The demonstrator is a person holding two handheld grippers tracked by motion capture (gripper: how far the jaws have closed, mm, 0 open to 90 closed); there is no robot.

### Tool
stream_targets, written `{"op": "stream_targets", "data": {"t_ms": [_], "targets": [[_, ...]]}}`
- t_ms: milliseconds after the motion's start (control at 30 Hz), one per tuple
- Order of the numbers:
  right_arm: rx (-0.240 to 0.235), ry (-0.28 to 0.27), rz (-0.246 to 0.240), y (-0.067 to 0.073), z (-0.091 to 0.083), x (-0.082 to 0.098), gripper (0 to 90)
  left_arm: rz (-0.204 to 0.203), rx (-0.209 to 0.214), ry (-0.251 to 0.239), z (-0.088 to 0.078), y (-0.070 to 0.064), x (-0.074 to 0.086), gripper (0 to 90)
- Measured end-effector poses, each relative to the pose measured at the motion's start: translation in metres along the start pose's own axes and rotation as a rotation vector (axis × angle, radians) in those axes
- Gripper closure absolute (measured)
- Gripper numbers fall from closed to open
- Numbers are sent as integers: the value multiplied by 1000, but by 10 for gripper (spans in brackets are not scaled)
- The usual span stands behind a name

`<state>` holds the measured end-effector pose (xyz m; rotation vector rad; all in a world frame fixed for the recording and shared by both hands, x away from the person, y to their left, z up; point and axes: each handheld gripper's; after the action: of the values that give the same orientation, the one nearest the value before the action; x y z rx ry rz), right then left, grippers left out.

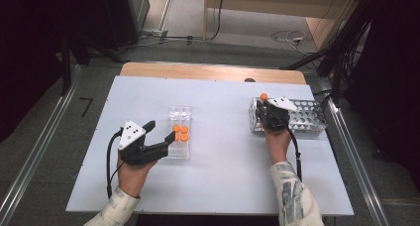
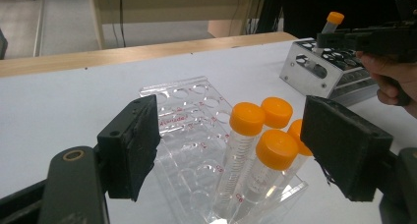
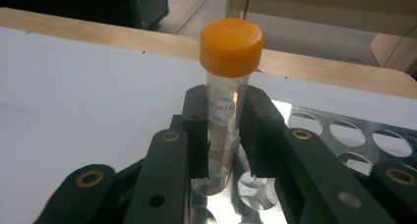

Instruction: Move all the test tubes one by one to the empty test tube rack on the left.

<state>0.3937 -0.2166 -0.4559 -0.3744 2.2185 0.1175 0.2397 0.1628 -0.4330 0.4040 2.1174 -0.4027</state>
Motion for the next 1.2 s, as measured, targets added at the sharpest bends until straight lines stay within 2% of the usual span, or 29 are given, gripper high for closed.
{"op": "stream_targets", "data": {"t_ms": [267,367,600,733,1000,1200], "targets": [[-7,-38,0,-1,-14,-10,719,-5,-9,-2,0,1,0,205],[-15,-59,10,-3,-22,-14,719,-5,-11,1,0,1,0,198],[-31,-99,0,-3,-42,-21,719,-6,-12,-1,0,0,0,190],[-49,-100,-6,-2,-51,-20,719,-5,-10,-1,0,-1,-1,190],[-118,-99,-63,8,-68,-4,719,-1,-6,-2,0,-2,-1,190],[-216,-87,-95,21,-83,10,719,6,5,-3,0,-5,-1,190]]}}
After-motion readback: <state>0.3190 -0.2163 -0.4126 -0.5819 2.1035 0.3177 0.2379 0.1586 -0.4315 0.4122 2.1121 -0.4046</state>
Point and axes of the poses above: each handheld gripper's, and its own axes: z roughly forward along the jaws, x roughly out of its underside, y roughly to its left, and after that the axes turned 14 degrees about y, right-handed
